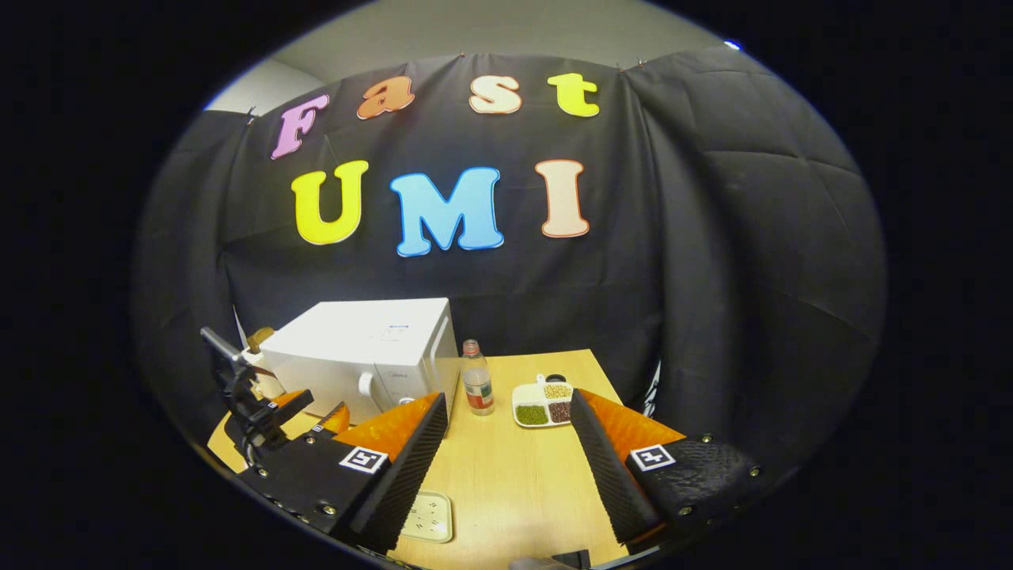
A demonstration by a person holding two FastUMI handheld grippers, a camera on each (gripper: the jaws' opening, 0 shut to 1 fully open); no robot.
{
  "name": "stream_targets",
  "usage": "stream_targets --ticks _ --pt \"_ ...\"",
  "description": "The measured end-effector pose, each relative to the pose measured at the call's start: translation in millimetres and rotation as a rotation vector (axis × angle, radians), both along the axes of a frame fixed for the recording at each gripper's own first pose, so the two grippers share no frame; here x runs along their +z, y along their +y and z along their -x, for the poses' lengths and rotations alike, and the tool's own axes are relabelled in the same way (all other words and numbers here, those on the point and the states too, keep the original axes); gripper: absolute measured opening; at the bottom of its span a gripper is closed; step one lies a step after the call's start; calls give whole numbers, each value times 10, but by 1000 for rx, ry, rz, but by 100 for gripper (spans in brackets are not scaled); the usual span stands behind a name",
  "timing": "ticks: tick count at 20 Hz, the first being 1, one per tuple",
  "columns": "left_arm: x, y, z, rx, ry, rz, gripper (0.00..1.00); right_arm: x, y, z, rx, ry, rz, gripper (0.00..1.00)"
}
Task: Open the microwave oven with the left hand, put the food in, and close the microwave oven.
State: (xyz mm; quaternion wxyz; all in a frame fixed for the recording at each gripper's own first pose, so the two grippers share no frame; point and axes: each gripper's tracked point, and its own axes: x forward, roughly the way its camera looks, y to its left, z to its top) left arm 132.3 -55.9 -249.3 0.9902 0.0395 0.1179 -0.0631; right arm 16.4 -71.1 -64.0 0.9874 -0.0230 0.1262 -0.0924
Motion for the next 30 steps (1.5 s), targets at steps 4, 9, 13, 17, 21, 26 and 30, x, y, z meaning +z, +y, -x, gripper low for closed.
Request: stream_targets --ticks 4,9,13,17,21,26,30 --pt "889 416 428 70 -62 7 99 205 151 -2 37 -71 18 96" --pt "1786 847 787 133 -103 107 97 401 300 -31 54 -147 24 96" --pt "2199 1076 939 156 -132 112 98 599 460 19 65 -215 39 95" --pt "2274 1190 1067 165 -127 141 96 757 614 62 82 -256 45 96" --pt "2283 1354 1171 186 -132 109 95 833 641 120 77 -270 55 95" --pt "2387 1467 1248 203 -162 114 94 879 654 201 64 -278 81 95" --pt "2421 1454 1299 200 -173 127 95 884 662 235 61 -266 75 95"
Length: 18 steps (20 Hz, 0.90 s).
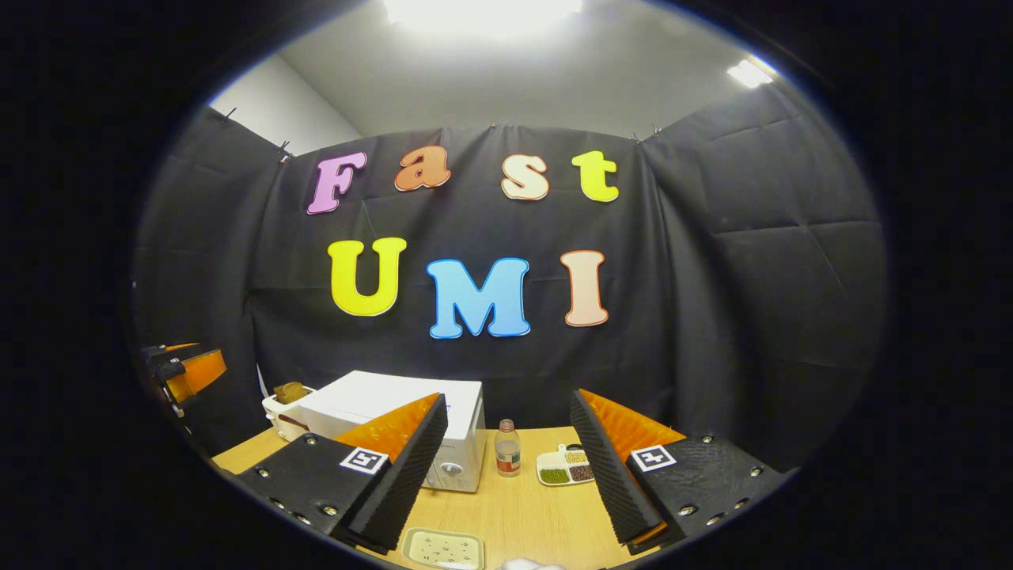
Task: Open the microwave oven with the left hand, put the food in, and close the microwave oven.
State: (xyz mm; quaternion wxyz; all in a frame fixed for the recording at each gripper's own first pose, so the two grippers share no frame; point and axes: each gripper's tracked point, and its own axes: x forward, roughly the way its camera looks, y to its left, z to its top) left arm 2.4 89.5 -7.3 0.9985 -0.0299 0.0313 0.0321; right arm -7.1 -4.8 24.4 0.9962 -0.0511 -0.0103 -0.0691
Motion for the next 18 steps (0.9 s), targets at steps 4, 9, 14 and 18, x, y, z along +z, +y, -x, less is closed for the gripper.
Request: stream_targets --ticks 4,9,14,18 --pt "-1 -78 59 -9 -8 7 95 14 -25 46 -5 -6 5 96" --pt "57 -122 87 -2 -17 8 96 24 -70 95 -18 -4 11 95" --pt "67 -78 111 13 -21 9 96 21 -17 132 -7 -3 12 95" --pt "67 -75 124 10 -17 -12 95 19 -5 192 -8 -10 19 95"
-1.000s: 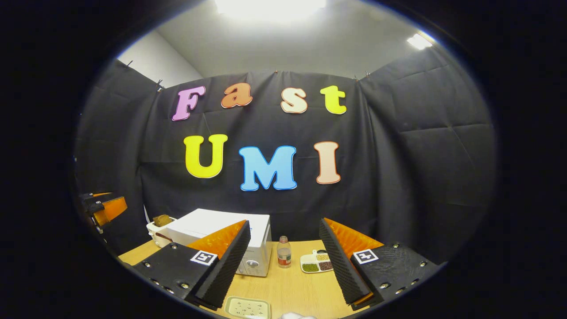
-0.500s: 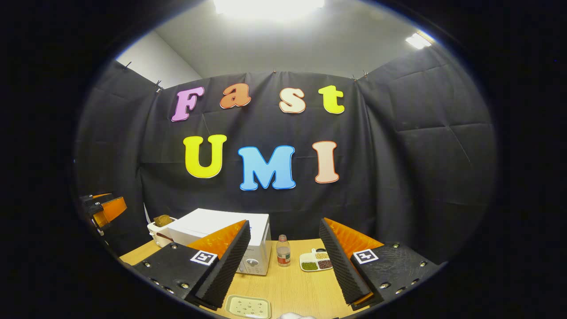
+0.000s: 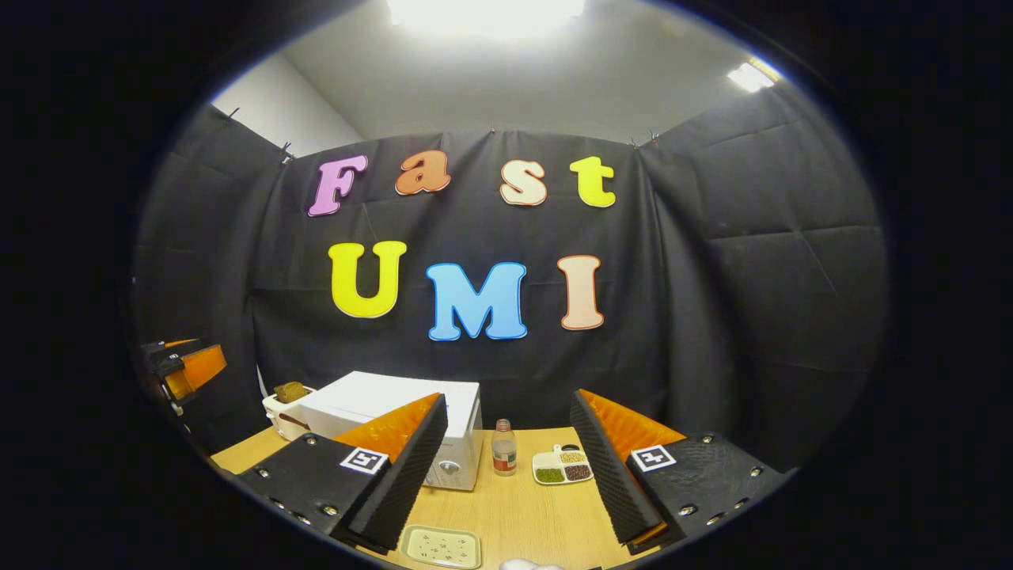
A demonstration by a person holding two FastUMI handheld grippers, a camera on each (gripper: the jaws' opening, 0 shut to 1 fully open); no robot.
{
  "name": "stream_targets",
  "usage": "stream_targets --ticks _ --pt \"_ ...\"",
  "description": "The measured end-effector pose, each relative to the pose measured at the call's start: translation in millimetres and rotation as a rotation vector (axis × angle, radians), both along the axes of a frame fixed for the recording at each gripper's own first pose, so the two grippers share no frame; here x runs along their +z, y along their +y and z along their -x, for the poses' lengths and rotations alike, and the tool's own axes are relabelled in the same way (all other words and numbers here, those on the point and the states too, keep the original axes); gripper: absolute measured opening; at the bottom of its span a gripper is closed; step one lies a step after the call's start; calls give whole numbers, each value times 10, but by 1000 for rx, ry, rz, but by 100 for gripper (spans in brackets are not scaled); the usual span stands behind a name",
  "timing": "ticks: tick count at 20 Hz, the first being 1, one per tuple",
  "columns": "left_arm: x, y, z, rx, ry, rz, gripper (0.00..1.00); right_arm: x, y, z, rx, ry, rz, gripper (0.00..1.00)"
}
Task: Open the microwave oven with the left hand, put the food in, and close the microwave oven.
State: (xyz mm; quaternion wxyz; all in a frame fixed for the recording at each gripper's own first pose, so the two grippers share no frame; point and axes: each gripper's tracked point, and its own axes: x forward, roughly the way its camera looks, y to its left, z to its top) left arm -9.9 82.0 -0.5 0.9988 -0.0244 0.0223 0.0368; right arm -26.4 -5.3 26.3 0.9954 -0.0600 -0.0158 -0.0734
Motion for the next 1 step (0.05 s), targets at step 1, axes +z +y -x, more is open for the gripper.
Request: stream_targets --ticks 1 --pt "-2 -23 4 -3 1 5 95 -25 -11 22 0 4 4 95"
